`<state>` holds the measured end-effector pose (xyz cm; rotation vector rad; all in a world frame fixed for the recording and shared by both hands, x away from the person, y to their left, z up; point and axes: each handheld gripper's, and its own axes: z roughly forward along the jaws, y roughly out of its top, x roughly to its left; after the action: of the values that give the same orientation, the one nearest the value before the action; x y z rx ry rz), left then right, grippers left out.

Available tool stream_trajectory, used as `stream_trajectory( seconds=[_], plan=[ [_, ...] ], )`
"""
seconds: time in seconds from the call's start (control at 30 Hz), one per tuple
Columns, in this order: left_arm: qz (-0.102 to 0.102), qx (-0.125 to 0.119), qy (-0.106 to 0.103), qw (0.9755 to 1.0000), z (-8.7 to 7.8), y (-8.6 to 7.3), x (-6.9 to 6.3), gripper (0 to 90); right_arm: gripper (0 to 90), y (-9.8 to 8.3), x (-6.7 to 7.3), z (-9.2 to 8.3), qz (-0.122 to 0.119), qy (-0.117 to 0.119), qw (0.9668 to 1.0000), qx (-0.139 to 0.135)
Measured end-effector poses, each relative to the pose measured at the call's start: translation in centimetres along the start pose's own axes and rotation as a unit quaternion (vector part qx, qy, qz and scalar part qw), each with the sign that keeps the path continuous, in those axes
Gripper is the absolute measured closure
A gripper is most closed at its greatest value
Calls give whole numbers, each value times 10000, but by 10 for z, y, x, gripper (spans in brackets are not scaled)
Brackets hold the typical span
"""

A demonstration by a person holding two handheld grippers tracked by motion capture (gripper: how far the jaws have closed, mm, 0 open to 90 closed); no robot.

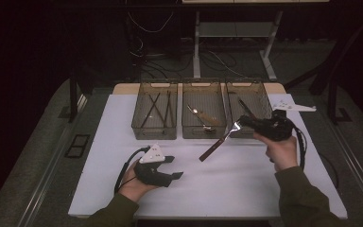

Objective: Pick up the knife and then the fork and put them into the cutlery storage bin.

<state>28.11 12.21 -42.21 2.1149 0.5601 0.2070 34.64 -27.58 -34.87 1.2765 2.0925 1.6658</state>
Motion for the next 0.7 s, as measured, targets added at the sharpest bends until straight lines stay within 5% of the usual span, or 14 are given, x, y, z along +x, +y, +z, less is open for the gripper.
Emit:
stream_trajectory(
  seconds=[0.3, 0.7],
  plan=[
    [-138, -7, 120, 9998, -9, -17, 5, 179, 871, 38, -36, -43, 12, -654, 9975, -258],
    [-318, -3, 248, 9992, -19, -32, 11, 18, 870, 80, -81, -65, 55, -1574, 9867, -393]
  ],
)
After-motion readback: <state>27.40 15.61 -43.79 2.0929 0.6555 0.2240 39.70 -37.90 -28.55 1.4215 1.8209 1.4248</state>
